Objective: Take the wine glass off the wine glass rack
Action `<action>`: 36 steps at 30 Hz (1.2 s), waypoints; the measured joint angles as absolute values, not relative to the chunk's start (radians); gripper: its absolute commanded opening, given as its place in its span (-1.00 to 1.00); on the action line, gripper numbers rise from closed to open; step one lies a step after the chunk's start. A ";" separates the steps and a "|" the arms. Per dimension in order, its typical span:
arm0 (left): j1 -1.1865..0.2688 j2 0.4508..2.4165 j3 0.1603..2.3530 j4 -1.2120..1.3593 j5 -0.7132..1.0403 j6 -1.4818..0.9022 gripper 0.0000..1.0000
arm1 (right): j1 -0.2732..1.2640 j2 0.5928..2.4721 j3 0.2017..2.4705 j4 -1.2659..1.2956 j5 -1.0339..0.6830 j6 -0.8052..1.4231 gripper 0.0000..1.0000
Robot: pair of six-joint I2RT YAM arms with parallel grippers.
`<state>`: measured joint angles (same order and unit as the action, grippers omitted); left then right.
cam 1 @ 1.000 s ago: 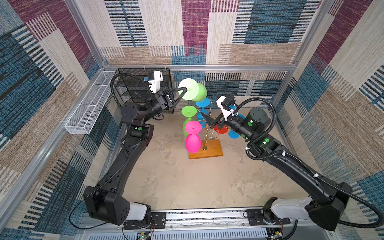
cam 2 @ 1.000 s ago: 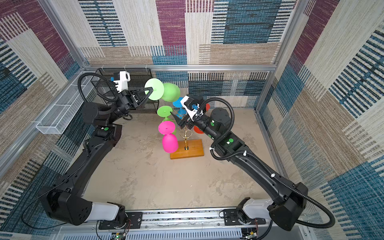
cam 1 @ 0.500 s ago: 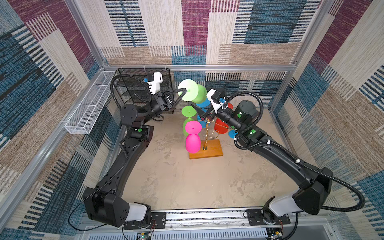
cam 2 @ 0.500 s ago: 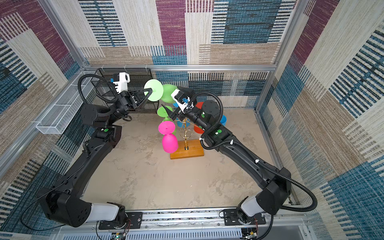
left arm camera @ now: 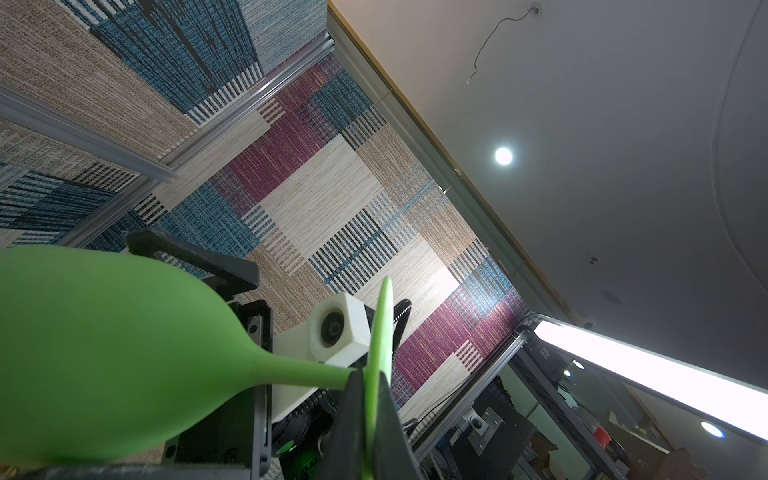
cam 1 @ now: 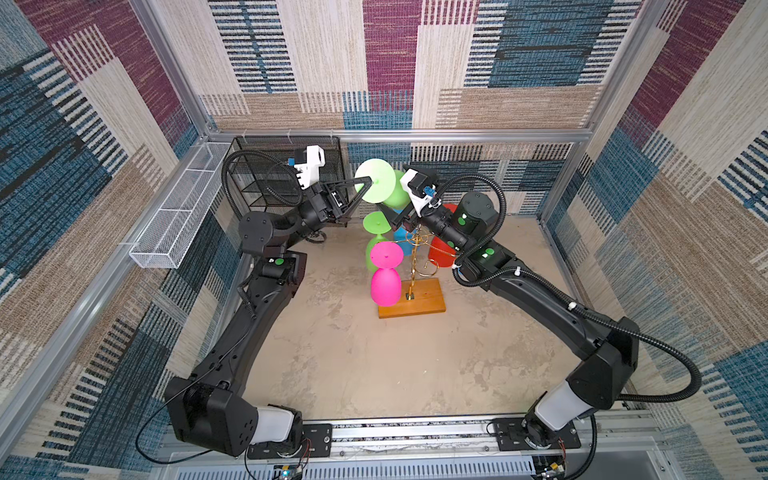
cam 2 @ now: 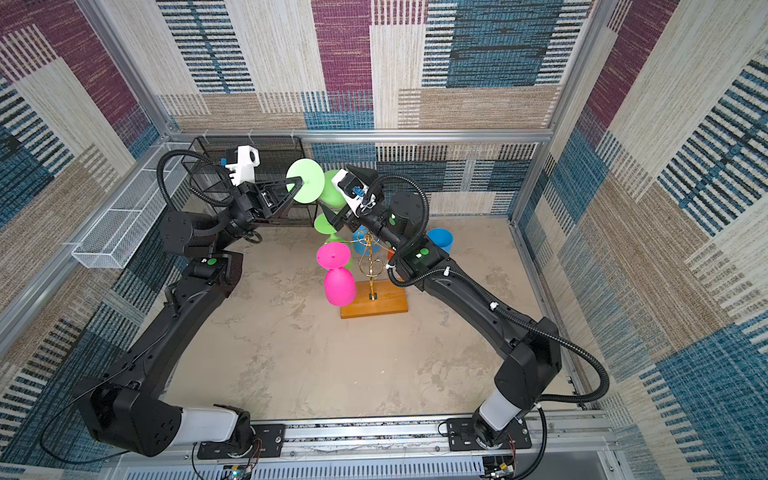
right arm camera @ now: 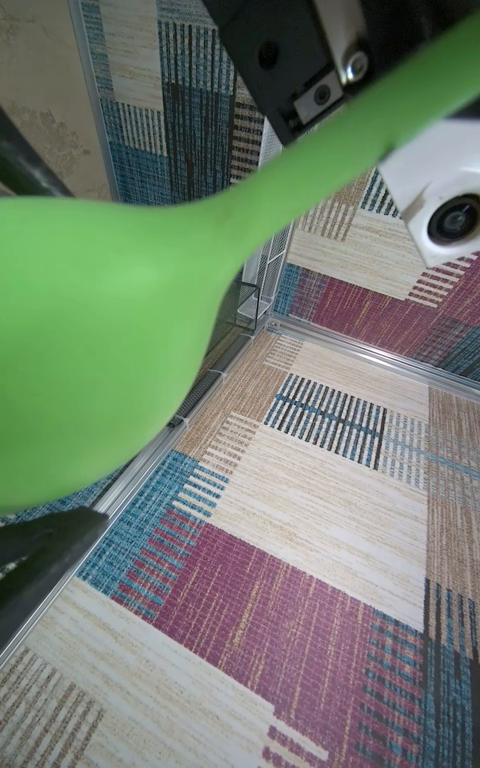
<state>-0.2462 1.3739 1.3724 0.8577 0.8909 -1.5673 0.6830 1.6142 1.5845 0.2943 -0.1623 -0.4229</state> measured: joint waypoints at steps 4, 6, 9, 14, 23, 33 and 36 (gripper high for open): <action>-0.245 1.374 1.372 0.868 0.888 -1.568 -1.00 | 0.683 1.615 1.585 0.294 -0.157 -0.424 0.79; -0.244 1.374 1.371 0.871 0.886 -1.571 -1.00 | 0.684 1.615 1.585 0.294 -0.157 -0.428 0.74; -0.244 1.377 1.370 0.879 0.877 -1.588 -1.00 | 0.684 1.615 1.585 0.292 -0.157 -0.435 0.68; -0.241 1.389 1.370 0.899 0.870 -1.621 -1.00 | 0.684 1.615 1.585 0.283 -0.155 -0.442 0.57; -0.238 1.395 1.363 0.918 0.870 -1.628 -0.66 | 0.684 1.610 1.585 0.254 -0.153 -0.443 0.46; -0.229 1.402 1.368 0.946 0.871 -1.632 -0.18 | 0.683 1.580 1.586 0.194 -0.147 -0.436 0.23; -0.202 1.398 1.372 0.952 0.871 -1.625 -0.18 | 0.684 1.573 1.613 0.132 -0.144 -0.421 0.18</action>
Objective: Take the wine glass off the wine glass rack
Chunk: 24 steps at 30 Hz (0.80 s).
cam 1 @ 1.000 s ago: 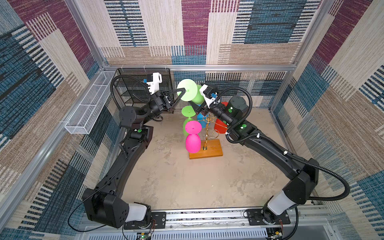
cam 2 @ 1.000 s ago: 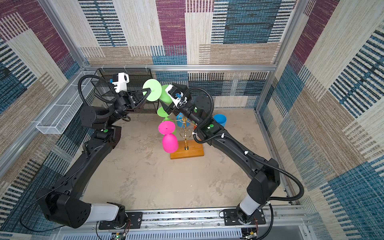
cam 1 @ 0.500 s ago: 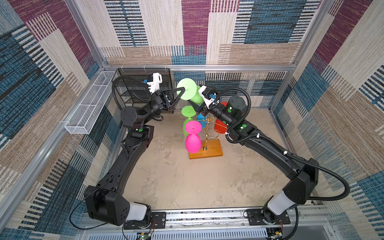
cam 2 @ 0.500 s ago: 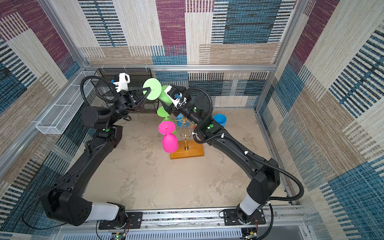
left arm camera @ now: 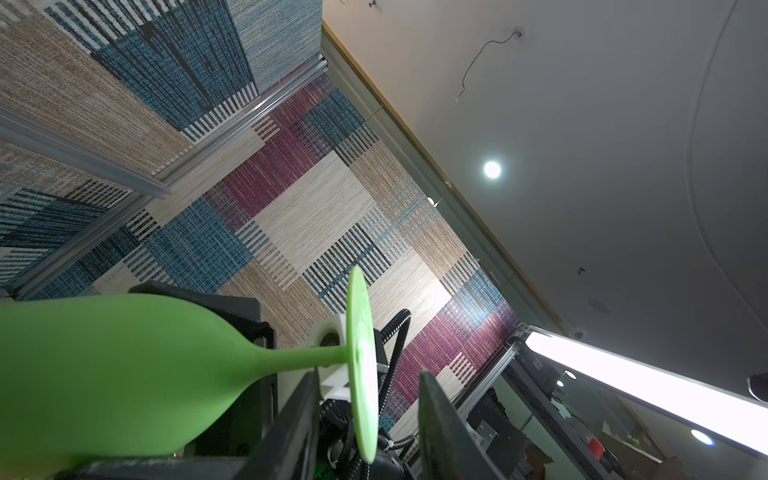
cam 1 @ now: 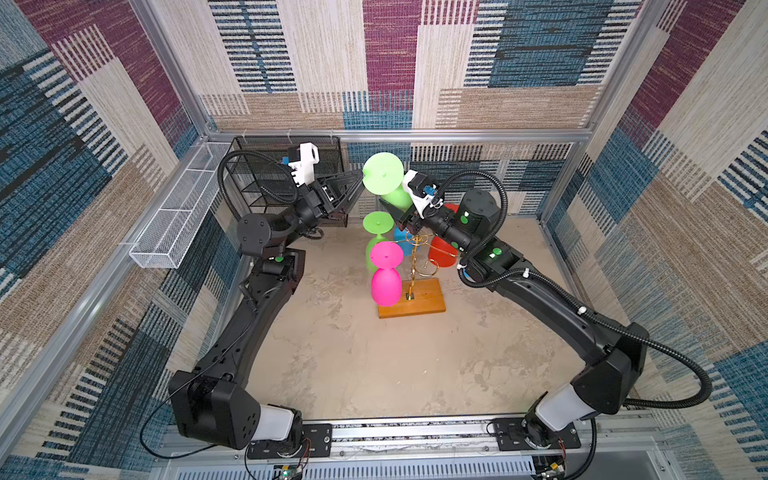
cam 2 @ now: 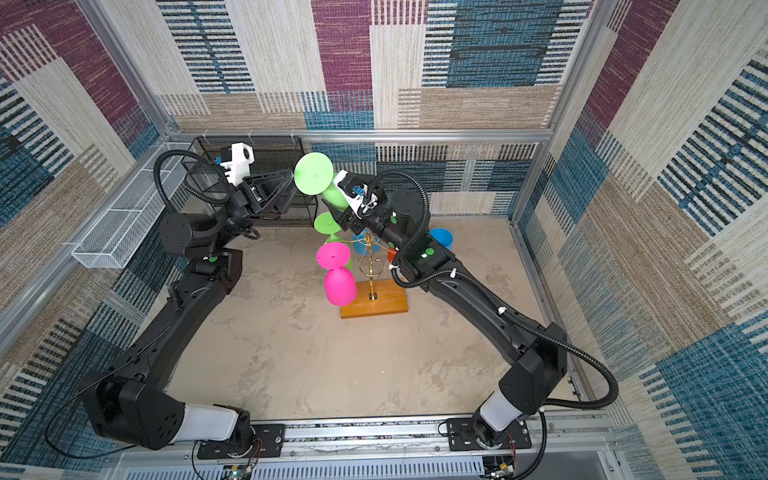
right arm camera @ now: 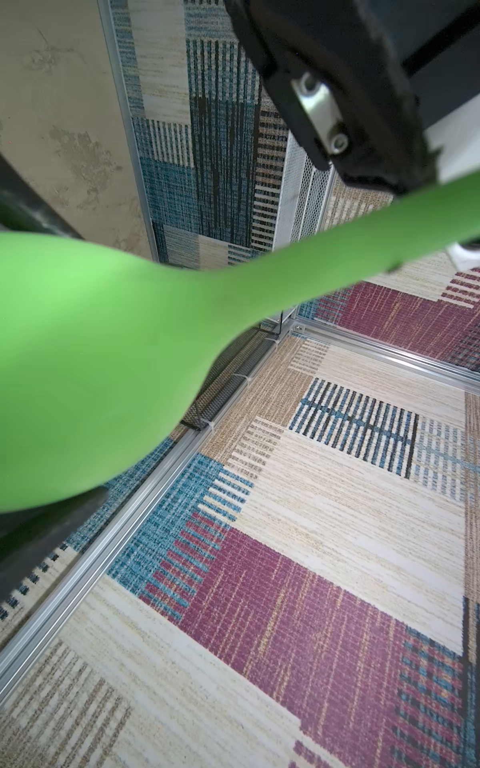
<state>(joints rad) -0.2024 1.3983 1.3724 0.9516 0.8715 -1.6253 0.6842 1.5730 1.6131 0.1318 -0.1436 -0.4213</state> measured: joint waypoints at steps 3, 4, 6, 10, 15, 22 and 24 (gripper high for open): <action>-0.170 1.373 1.367 0.892 0.873 -1.535 -0.15 | 0.683 1.561 1.667 0.041 -0.124 -0.399 0.10; -0.163 1.354 1.361 0.846 0.870 -1.471 -0.15 | 0.683 1.559 1.691 0.005 -0.118 -0.393 0.07; -0.161 1.311 1.346 0.734 0.846 -1.304 -0.12 | 0.683 1.556 1.746 -0.081 -0.100 -0.373 0.05; -0.171 1.238 1.300 0.539 0.731 -0.939 -0.05 | 0.683 1.542 1.838 -0.264 -0.077 -0.328 0.03; -0.189 1.235 1.284 0.421 0.601 -0.537 -0.03 | 0.683 1.538 1.936 -0.466 -0.059 -0.280 -0.02; -0.238 1.262 1.293 0.401 0.550 -0.014 0.00 | 0.684 1.554 2.006 -0.667 -0.049 -0.221 -0.05; -0.245 1.268 1.291 0.408 0.555 0.092 -0.01 | 0.685 1.560 2.011 -0.703 -0.049 -0.212 -0.06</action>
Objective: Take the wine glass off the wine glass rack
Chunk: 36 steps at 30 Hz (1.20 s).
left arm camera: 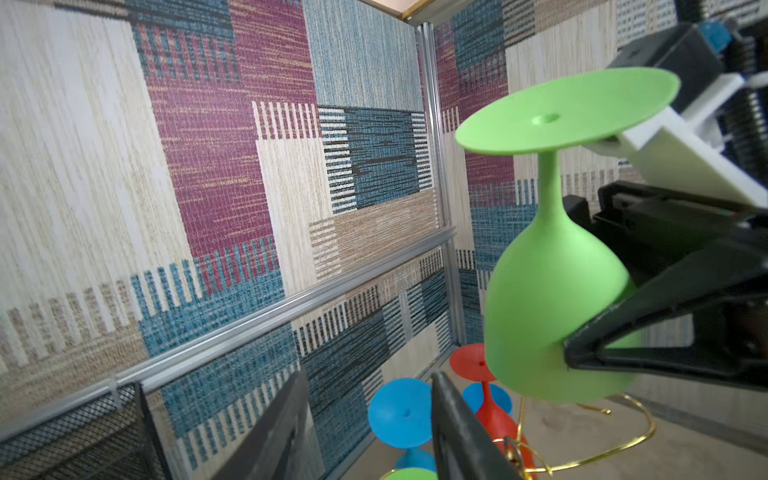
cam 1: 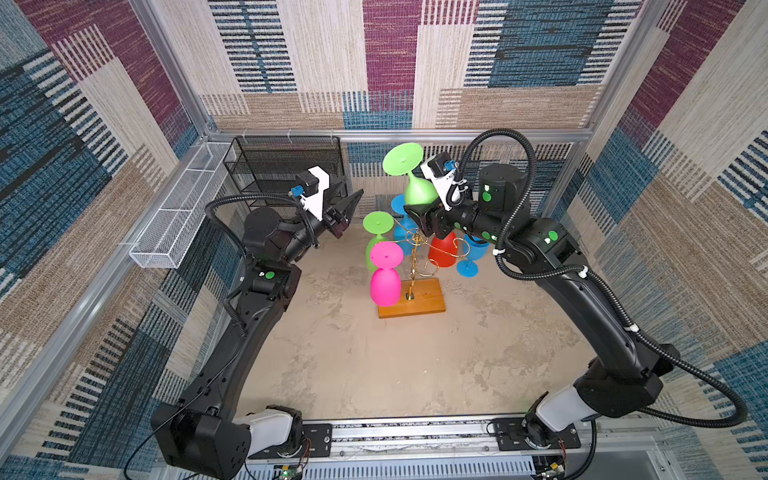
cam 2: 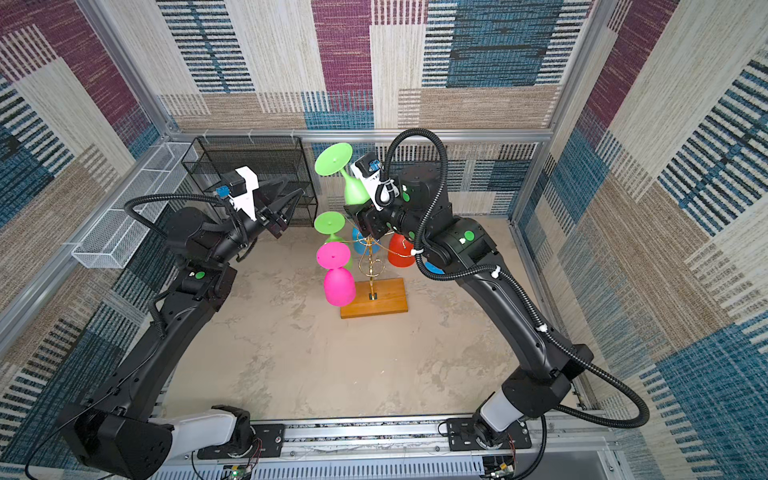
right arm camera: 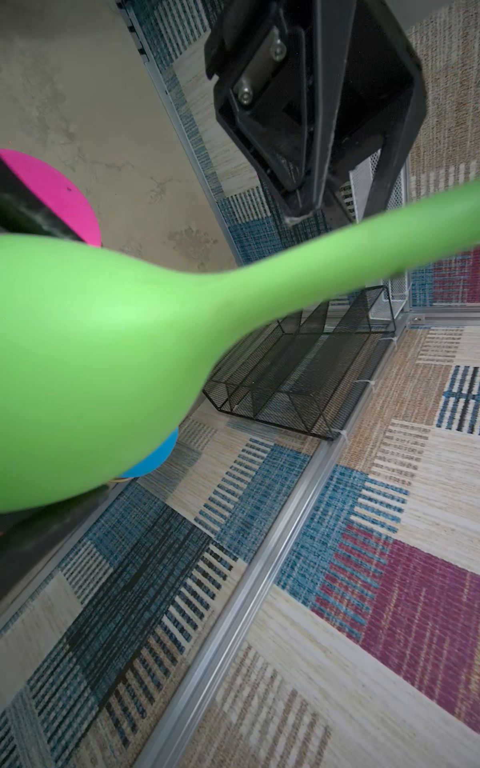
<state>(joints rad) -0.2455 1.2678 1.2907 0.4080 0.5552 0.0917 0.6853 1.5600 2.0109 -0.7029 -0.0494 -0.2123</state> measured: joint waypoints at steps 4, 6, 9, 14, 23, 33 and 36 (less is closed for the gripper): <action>-0.258 1.282 1.290 0.443 0.566 0.267 -0.02 | 0.686 1.583 2.029 -0.754 -0.061 -0.198 -0.08; -0.267 1.284 1.281 0.475 0.591 0.335 -0.02 | 0.689 1.600 2.049 -0.775 -0.070 -0.190 -0.11; -0.282 1.288 1.278 0.508 0.613 0.423 -0.02 | 0.695 1.628 2.083 -0.798 -0.087 -0.183 -0.13; -0.290 1.306 1.281 0.551 0.637 0.509 -0.04 | 0.705 1.666 2.136 -0.844 -0.098 -0.180 -0.17; -0.293 1.323 1.287 0.620 0.635 0.527 -0.06 | 0.712 1.676 2.138 -0.889 -0.097 -0.169 -0.21; -0.293 1.325 1.303 0.620 0.708 0.556 -0.23 | 0.715 1.688 2.136 -0.894 -0.107 -0.162 -0.23; -0.295 1.328 1.306 0.617 0.724 0.563 -0.29 | 0.721 1.696 2.138 -0.896 -0.113 -0.162 -0.24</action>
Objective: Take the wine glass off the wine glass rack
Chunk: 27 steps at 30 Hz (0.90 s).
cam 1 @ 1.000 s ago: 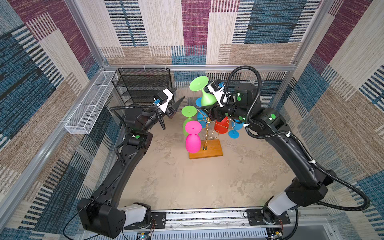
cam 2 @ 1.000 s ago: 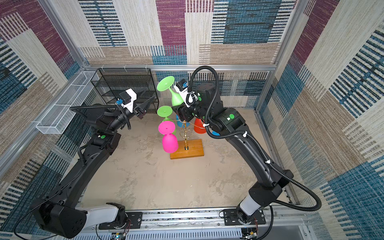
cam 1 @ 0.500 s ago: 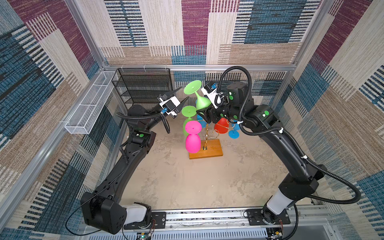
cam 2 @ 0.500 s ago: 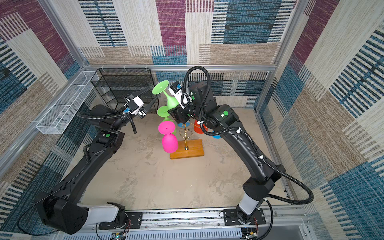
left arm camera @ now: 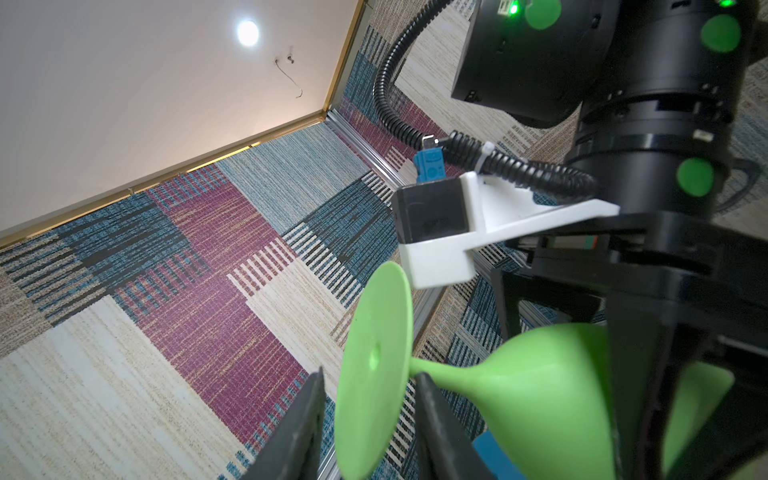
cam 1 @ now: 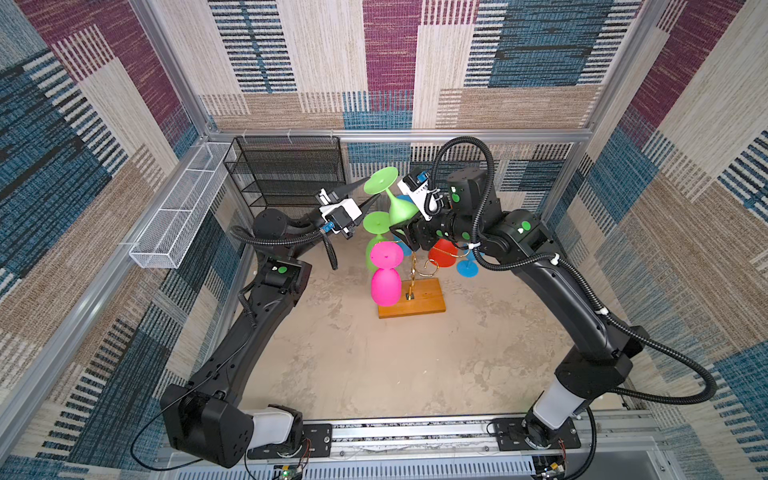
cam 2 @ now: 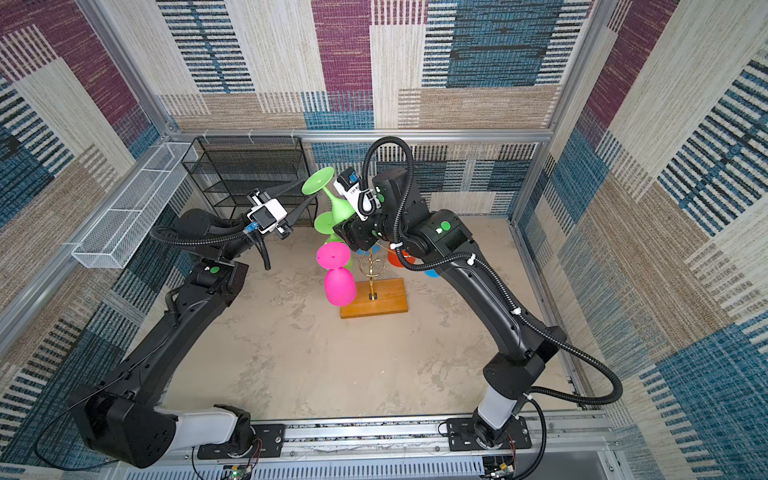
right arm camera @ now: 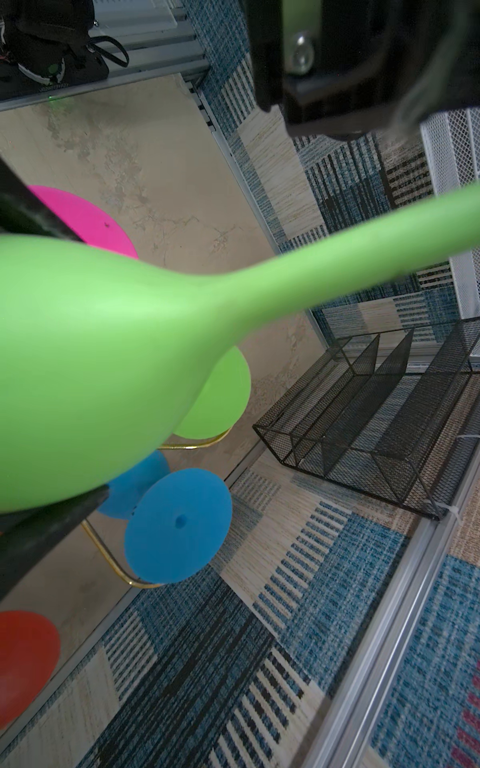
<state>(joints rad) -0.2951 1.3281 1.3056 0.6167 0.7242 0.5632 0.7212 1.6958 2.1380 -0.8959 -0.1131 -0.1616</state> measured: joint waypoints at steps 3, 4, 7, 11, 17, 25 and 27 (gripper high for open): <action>-0.295 1.331 1.306 0.616 0.735 0.572 -0.41 | 0.728 1.698 2.138 -0.907 -0.122 -0.162 -0.24; -0.295 1.332 1.307 0.616 0.735 0.575 -0.45 | 0.729 1.698 2.139 -0.908 -0.122 -0.162 -0.24; -0.295 1.334 1.308 0.616 0.734 0.581 -0.56 | 0.732 1.702 2.140 -0.910 -0.123 -0.162 -0.24; -0.295 1.334 1.308 0.609 0.729 0.599 -0.80 | 0.734 1.703 2.140 -0.909 -0.125 -0.154 -0.21; -0.291 1.335 1.305 0.594 0.688 0.608 -1.00 | 0.734 1.688 2.141 -0.902 -0.132 -0.140 0.24; -0.294 1.320 1.290 0.606 0.667 0.576 -1.00 | 0.735 1.621 2.052 -0.817 -0.144 -0.123 0.92; -0.295 1.308 1.277 0.612 0.645 0.550 -1.00 | 0.736 1.588 2.012 -0.773 -0.151 -0.114 0.99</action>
